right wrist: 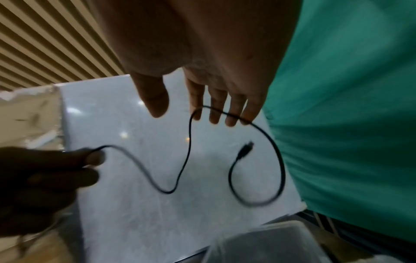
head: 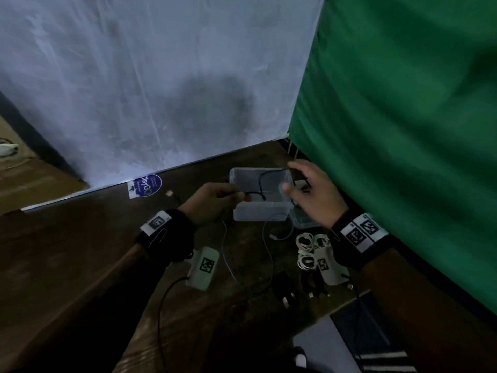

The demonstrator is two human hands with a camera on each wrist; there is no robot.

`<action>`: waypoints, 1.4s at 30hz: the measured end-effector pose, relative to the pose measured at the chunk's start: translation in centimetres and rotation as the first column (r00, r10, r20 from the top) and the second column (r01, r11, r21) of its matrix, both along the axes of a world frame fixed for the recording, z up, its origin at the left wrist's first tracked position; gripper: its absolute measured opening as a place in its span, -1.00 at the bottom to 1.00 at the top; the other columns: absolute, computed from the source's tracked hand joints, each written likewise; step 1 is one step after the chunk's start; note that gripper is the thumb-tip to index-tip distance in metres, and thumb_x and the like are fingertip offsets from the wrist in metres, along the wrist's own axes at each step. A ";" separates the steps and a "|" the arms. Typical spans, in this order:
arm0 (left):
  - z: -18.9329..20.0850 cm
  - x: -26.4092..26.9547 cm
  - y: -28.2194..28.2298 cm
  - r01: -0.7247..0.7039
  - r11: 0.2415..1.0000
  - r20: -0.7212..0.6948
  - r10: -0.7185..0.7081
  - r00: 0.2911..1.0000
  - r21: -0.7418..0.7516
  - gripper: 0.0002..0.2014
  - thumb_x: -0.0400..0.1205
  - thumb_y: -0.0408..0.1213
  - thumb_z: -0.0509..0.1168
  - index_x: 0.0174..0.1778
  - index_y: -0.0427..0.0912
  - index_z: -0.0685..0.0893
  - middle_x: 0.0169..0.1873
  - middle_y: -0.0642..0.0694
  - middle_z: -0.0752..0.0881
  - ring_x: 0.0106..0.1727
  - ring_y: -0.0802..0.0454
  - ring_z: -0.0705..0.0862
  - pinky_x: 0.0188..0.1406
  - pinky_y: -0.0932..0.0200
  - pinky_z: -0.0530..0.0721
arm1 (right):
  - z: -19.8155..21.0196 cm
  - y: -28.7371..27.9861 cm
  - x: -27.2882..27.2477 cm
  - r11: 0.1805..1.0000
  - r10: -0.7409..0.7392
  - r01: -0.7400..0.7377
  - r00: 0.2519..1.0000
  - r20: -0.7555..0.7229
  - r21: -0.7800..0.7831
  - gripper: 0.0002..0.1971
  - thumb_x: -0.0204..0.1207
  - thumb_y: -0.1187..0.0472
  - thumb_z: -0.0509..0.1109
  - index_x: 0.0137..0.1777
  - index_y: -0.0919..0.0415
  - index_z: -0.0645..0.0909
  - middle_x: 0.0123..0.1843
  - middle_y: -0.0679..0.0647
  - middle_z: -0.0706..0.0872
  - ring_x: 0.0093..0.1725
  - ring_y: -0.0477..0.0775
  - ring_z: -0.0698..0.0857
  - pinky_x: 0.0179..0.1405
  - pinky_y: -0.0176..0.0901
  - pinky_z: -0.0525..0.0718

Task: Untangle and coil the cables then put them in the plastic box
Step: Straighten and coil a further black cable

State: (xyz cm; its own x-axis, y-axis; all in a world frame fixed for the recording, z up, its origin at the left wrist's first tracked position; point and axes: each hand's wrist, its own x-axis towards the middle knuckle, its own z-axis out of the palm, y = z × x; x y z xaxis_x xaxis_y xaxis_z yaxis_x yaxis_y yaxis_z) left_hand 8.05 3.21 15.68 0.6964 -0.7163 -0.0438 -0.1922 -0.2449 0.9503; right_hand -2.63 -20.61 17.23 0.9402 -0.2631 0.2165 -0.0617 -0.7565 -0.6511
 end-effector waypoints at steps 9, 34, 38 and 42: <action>2.5 -0.2 -2.0 0.085 0.955 -0.312 -0.176 0.934 -0.284 -0.84 0.65 -0.18 0.28 -0.15 -0.10 0.74 -0.47 -0.12 0.29 -0.56 0.09 0.23 -0.58 0.28 0.23 | 3.4 4.0 1.4 0.953 0.295 -0.300 0.951 0.094 0.044 -0.85 0.64 0.14 0.35 0.14 0.02 0.70 0.00 -0.03 0.80 0.03 -0.12 0.74 0.04 0.05 0.74; 5.3 -1.3 0.8 0.015 0.742 -0.524 -0.488 0.698 -0.671 -0.77 0.60 -0.37 0.01 -0.05 -0.23 0.59 -0.44 -0.03 0.33 -0.44 0.09 0.39 -0.27 0.06 0.57 | 0.1 1.6 2.7 0.977 -0.052 0.054 0.999 -0.018 0.205 -0.87 0.64 0.17 0.38 -0.12 0.15 0.69 -0.14 0.05 0.75 -0.15 -0.10 0.67 -0.12 -0.31 0.56; 5.9 0.1 0.1 -0.103 0.632 -0.487 -0.471 0.736 -0.768 -0.81 0.67 -0.41 0.05 0.04 -0.26 0.56 -0.24 -0.10 0.59 -0.23 0.02 0.59 -0.05 0.00 0.70 | -0.3 5.1 0.6 0.969 0.222 -0.191 0.950 -0.218 0.157 -0.82 0.70 0.12 0.28 -0.10 0.07 0.66 -0.04 0.09 0.75 -0.04 0.00 0.69 -0.08 -0.20 0.57; 4.2 1.3 -0.8 -0.268 0.632 -0.491 -0.206 0.847 -0.727 -0.81 0.72 -0.46 0.02 -0.01 -0.29 0.55 -0.18 -0.18 0.64 -0.13 -0.05 0.67 0.03 0.04 0.73 | 0.6 7.0 -1.0 0.929 0.370 -0.362 0.907 -0.202 0.081 -0.81 0.71 0.07 0.26 -0.04 0.01 0.69 -0.12 0.00 0.76 -0.11 -0.05 0.72 -0.08 -0.07 0.67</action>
